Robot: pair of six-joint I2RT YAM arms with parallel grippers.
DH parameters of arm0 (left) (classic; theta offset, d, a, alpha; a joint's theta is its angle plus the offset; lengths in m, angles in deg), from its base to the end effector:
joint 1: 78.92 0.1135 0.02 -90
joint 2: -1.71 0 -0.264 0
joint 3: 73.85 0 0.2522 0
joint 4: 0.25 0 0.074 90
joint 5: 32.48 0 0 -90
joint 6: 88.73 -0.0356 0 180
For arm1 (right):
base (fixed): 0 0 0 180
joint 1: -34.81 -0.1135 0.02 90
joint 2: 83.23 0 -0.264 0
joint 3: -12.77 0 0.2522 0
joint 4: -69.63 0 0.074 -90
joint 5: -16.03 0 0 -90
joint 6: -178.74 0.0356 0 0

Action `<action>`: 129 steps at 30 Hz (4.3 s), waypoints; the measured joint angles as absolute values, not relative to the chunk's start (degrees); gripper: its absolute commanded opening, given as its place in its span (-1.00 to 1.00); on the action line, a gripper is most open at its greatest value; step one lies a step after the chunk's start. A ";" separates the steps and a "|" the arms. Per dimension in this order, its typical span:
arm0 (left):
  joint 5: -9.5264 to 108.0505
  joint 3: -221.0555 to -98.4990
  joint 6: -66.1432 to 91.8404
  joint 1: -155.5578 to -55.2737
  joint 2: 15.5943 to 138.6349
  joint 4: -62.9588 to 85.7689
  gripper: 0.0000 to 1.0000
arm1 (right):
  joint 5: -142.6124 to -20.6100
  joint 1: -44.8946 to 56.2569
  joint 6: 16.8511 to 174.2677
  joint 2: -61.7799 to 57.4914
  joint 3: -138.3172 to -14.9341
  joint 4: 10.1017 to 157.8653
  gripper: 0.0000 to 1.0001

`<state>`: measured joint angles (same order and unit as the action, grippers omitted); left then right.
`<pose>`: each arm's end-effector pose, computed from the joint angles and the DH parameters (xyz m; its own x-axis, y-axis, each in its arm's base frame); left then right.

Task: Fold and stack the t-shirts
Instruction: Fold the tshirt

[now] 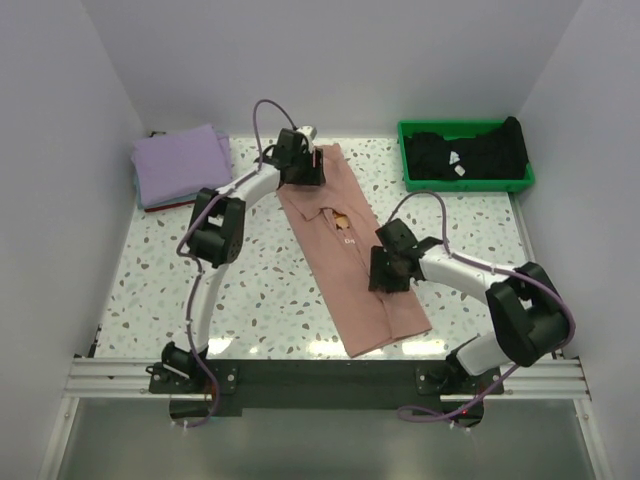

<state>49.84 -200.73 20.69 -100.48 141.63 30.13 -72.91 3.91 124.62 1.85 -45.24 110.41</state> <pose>0.5070 -0.2055 0.1515 -0.7540 -0.0564 -0.6545 0.2161 0.9196 -0.3281 0.2262 0.1346 0.1603 -0.9414 0.1195 -0.3155 0.0546 0.9768 0.2071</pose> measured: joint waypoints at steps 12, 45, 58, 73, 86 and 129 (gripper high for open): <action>43.96 -207.15 14.37 -100.48 146.70 26.81 0.50 | -75.36 -4.94 132.58 4.67 -47.43 107.73 0.08; 43.20 -182.78 16.75 -100.78 115.75 30.59 0.85 | -73.98 -13.03 133.78 -0.11 -63.43 125.06 0.15; 53.47 -135.16 28.78 -114.71 82.68 35.62 0.80 | -72.49 -13.03 137.23 -13.36 -42.20 128.73 0.02; 55.39 -121.10 43.11 -126.55 68.30 42.04 0.77 | -76.06 -13.03 139.49 -13.77 -35.12 122.96 -0.19; 56.27 -120.51 50.50 -133.13 68.47 45.89 0.62 | -78.00 -14.05 140.97 -11.00 -34.38 119.77 -0.38; 47.94 -118.35 57.21 -136.83 75.71 37.30 -0.56 | -77.74 -14.82 142.61 -11.41 -33.96 119.70 -0.47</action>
<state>47.94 -118.35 57.21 -136.83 75.71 37.30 -77.74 -14.82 142.61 -11.41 -33.96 119.70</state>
